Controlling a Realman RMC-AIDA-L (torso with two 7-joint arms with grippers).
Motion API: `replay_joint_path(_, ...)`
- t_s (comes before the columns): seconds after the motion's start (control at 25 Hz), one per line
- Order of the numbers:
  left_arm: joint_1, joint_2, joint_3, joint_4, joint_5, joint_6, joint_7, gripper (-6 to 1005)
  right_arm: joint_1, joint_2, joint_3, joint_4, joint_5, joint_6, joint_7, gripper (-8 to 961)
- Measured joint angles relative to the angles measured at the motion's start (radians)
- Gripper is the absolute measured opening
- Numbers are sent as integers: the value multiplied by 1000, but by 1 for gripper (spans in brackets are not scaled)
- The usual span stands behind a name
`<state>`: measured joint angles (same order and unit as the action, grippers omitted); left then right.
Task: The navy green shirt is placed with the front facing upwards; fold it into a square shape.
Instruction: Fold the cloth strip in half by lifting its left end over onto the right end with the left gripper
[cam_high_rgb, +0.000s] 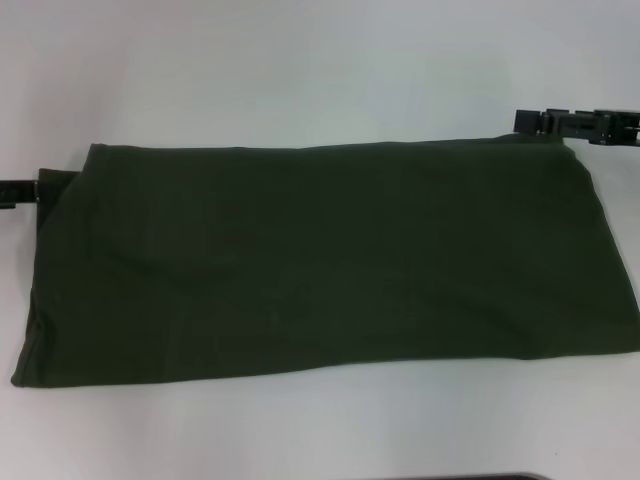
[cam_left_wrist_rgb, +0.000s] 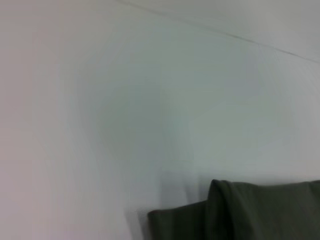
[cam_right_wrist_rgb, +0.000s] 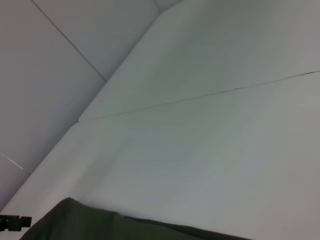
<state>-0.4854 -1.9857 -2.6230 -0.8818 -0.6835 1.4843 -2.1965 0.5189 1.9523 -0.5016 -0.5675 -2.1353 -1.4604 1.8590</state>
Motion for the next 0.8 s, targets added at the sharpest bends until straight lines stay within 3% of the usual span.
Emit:
replay_joint_path(0.24,3,2,4,4,31,34,4,856,-5,0,6,0,1,0,0,945)
replay_joint_path(0.8,-3,-4,0,-7,0,76,31,860,1,0,3,0,0,2,-5,945)
